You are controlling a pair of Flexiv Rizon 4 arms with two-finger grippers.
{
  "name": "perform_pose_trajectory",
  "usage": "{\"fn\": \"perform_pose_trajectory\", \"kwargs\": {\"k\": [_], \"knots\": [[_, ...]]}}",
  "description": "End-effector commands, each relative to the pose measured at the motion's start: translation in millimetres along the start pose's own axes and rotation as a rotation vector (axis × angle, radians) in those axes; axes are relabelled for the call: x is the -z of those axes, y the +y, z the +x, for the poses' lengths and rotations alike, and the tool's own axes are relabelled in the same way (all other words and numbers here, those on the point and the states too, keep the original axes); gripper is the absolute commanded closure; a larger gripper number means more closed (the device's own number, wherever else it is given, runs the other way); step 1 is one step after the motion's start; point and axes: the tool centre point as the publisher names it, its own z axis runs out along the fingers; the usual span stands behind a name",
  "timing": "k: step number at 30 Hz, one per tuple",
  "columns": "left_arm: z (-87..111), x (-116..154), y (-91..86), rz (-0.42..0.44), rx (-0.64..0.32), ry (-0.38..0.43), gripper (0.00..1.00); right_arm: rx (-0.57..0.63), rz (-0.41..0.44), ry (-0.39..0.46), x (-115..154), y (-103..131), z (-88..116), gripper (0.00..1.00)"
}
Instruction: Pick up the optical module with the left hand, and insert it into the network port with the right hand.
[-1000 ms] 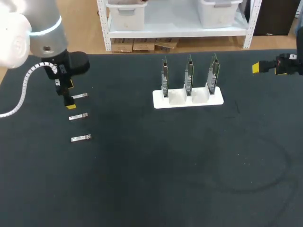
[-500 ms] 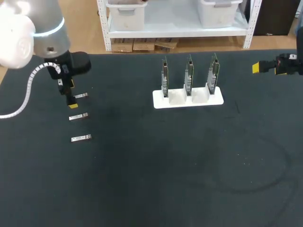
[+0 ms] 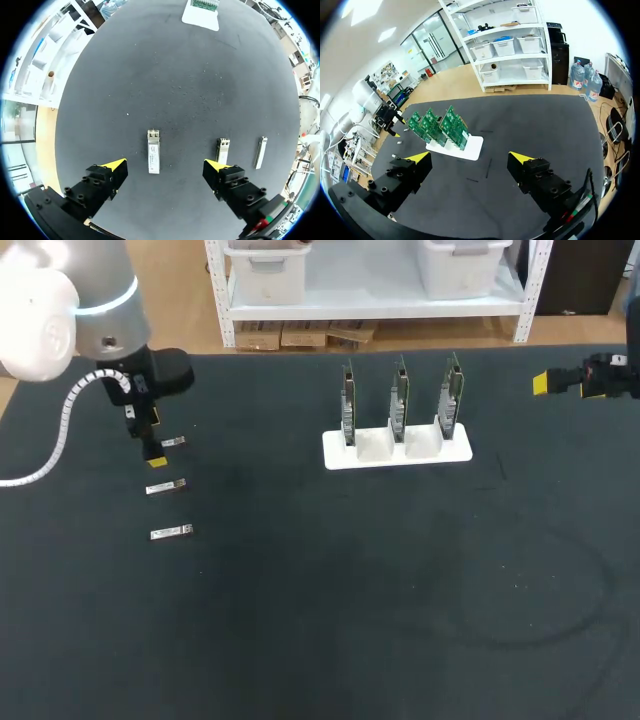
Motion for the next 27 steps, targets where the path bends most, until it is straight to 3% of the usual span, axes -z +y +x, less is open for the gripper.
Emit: {"fn": "perform_pose_trajectory", "kwargs": {"k": [1, 27], "knots": [[-1.1, -3, 3.4, 0.009, 0.003, -0.003, 0.0, 0.0, 0.0, 0.0, 0, 0, 0, 0.0], [1.4, -17, 2.0, 0.025, 0.017, 0.031, 0.0, 0.0, 0.0, 0.0, 0, 0, 0, 0.0]]}}
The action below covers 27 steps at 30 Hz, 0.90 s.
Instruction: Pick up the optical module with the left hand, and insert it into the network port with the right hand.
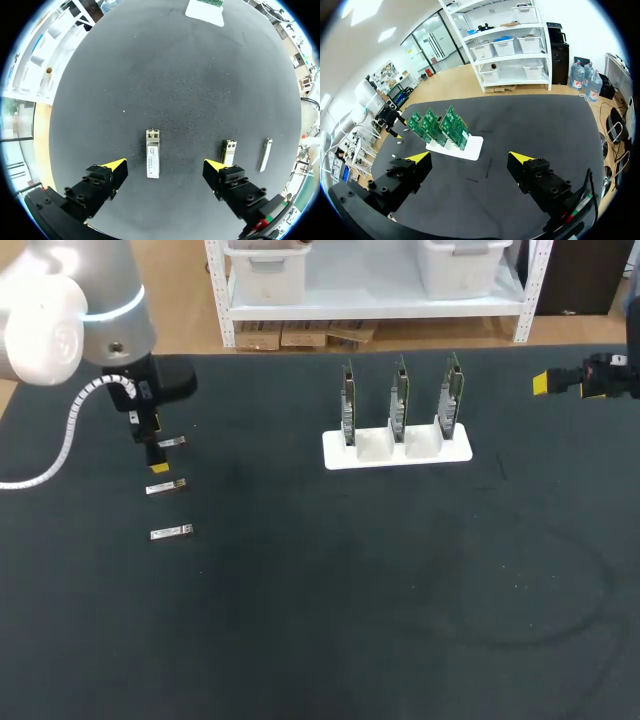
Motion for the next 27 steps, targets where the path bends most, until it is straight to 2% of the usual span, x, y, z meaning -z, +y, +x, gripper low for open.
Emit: {"fn": "perform_pose_trajectory", "kwargs": {"k": [1, 6, 7, 8, 9, 10, 11, 13, 17, 19, 21, 27], "knots": [[-1.3, -2.0, 2.0, 0.007, 0.001, 0.009, 0.0, 0.0, 0.0, 0.0, -0.1, 0.0, 0.0, 0.0], [-1.2, -3.5, 0.9, 0.017, 0.001, 0.013, 0.0, 0.0, 0.0, 0.0, -0.1, 0.0, 0.0, 0.0], [-1.2, -3.5, 0.8, 0.017, 0.001, 0.014, 0.15, 0.0, 0.0, 0.0, -0.1, 0.0, 0.0, 0.0], [-1.2, -3.6, 0.7, 0.018, 0.002, 0.014, 0.47, 0.0, 0.0, 0.0, -0.1, 0.0, 0.0, 0.0], [-1.0, -3.9, 0.6, 0.019, 0.003, 0.014, 0.65, 0.0, 0.0, 0.0, -0.1, 0.0, 0.0, 0.0], [-0.8, -4.1, 0.5, 0.018, 0.004, 0.015, 0.77, 0.0, 0.0, 0.0, -0.1, 0.0, 0.0, 0.0], [-0.8, -4.2, 0.5, 0.017, 0.005, 0.015, 0.8, 0.0, 0.0, 0.0, -0.1, 0.0, 0.0, 0.0], [-0.6, -4.4, 0.6, 0.012, 0.009, 0.016, 1.0, 0.0, 0.0, 0.0, -0.1, 0.0, 0.0, 0.0], [-0.5, -4.3, 0.8, 0.009, 0.012, 0.015, 1.0, 0.0, 0.0, 0.0, -0.1, 0.0, 0.0, 0.0], [-0.6, -4.4, 0.8, 0.005, 0.018, 0.014, 0.93, 0.0, 0.0, 0.0, -0.1, 0.0, 0.0, 0.0], [-0.9, -4.2, 0.7, 0.005, 0.02, 0.008, 1.0, 0.0, 0.0, 0.0, -0.1, 0.0, 0.0, 0.0], [-2.4, -2.9, 0.7, -0.015, 0.069, -0.022, 1.0, 0.0, 0.0, 0.0, -0.1, 0.0, 0.0, 0.0]]}}
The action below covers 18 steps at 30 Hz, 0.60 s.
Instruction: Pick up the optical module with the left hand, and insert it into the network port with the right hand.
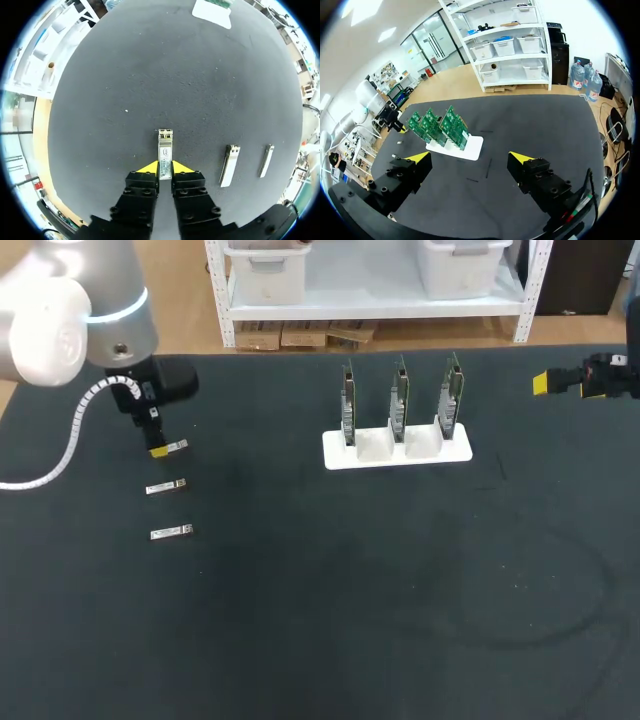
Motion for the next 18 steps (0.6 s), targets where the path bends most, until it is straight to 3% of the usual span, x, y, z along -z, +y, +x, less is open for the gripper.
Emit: {"fn": "perform_pose_trajectory", "kwargs": {"k": [1, 6, 10, 16, 18], "knots": [[0.2, 1, -2.1, -0.014, 0.028, -0.03, 1.0, 0.0, 0.0, 0.0, 0, 0, 0, 0.0], [-3.1, 13, 1.5, -0.051, 0.114, -0.102, 1.0, 0.0, 0.0, 0.0, 0, 0, 0, 0.0], [-9.2, 34, 5.5, -0.095, 0.191, -0.205, 1.0, 0.0, 0.0, 0.0, 0, 0, 0, 0.0], [-22.9, 90, 15.2, -0.123, 0.33, -0.5, 1.0, 0.0, 0.0, 0.0, 0, 0, 0, 0.0], [-28.6, 107, 16.7, -0.115, 0.331, -0.59, 1.0, 0.0, 0.0, 0.0, 0, 0, 0, 0.0]]}}
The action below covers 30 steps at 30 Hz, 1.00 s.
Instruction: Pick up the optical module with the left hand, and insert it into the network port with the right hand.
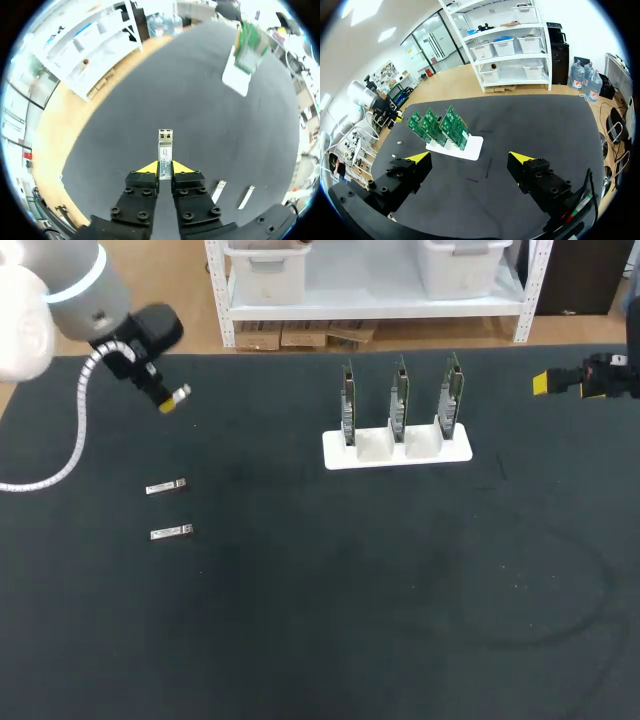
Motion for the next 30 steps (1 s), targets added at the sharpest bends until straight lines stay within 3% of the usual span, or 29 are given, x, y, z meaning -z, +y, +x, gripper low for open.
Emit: {"fn": "perform_pose_trajectory", "kwargs": {"k": [1, 6, 11, 18, 24, 30], "knots": [[-5.2, 41, -7.4, 0.015, 0.068, -0.321, 1.0, 0.0, 0.0, 0.0, 0, 0, 0, 0.0], [-32.7, 66, -11.9, 0.098, 0.084, -0.497, 1.0, 0.0, 0.0, 0.0, 0, 0, 0, 0.0], [-59.0, 79, -22.1, 0.188, 0.062, -0.622, 1.0, 0.0, 0.0, 0.0, 0, 0, 0, 0.0], [-90.6, 84, -36.6, 0.22, -0.01, -0.663, 1.0, 0.0, 0.0, 0.0, 0, 0, 0, 0.0], [-108.1, 93, -49.4, 0.266, -0.079, -0.76, 1.0, 0.0, 0.0, 0.0, 0, 0, 0, 0.0], [-123.7, 104, -64.6, 0.23, -0.173, -0.777, 1.0, 0.0, 0.0, 0.0, 0, 0, 0, 0.0]]}}
